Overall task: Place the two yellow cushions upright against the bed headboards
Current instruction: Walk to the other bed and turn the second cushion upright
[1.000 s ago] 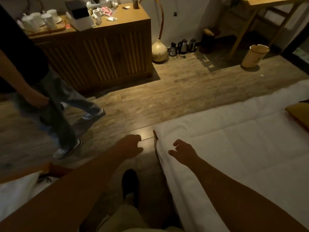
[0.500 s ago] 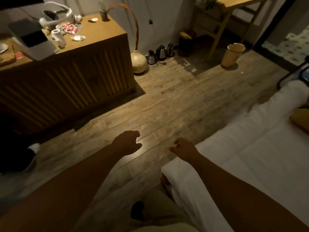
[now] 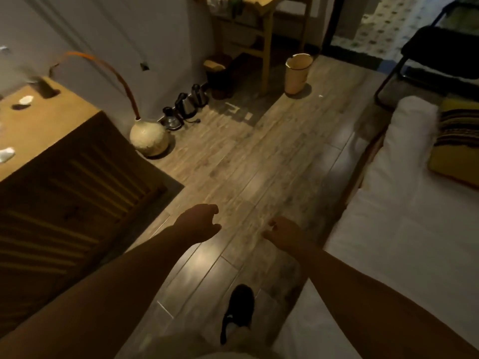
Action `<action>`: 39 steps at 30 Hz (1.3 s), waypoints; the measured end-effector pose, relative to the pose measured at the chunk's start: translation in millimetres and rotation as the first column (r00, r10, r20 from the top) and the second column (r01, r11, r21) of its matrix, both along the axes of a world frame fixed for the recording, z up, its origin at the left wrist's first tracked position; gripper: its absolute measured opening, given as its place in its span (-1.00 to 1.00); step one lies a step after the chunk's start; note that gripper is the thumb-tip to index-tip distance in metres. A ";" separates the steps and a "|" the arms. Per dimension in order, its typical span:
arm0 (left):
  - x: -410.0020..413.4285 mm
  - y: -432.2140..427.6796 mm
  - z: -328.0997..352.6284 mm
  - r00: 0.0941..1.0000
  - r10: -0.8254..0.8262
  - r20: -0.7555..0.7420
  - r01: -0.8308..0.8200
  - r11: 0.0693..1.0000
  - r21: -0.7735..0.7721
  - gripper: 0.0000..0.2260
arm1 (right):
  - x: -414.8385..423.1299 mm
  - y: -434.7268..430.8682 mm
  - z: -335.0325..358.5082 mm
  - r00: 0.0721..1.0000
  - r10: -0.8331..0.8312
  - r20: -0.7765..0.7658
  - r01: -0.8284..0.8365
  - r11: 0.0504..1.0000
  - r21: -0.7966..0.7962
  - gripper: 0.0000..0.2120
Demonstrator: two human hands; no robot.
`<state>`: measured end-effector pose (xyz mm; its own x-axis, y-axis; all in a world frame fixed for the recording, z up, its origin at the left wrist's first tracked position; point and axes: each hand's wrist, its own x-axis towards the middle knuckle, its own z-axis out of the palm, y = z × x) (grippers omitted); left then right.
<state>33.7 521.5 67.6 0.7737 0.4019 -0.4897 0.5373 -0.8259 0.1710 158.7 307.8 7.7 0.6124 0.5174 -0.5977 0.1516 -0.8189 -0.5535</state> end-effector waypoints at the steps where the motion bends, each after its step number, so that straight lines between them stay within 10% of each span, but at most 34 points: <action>1: 19.5 7.1 0.2 0.999 -0.032 -0.004 0.032 0.999 0.001 -0.52 | 14.0 3.7 4.2 0.999 -0.032 0.002 0.032 0.999 0.000 -0.48; 24: 561.8 78.2 0.0 0.828 -0.552 0.098 0.560 0.825 -0.076 -0.52 | 405.6 39.6 59.3 0.757 -0.648 -0.085 0.652 0.758 0.023 -0.52; 39: 906.9 -18.7 -9.8 0.765 -0.632 0.123 0.641 0.766 -0.050 -0.54 | 716.3 -42.2 36.6 0.671 -0.741 0.003 0.741 0.671 0.018 -0.61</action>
<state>940.7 502.8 57.8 0.8803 -0.2379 -0.4104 -0.1286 -0.9524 0.2763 875.0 265.6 44.3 0.8039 -0.1010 -0.5861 -0.4964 -0.6567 -0.5678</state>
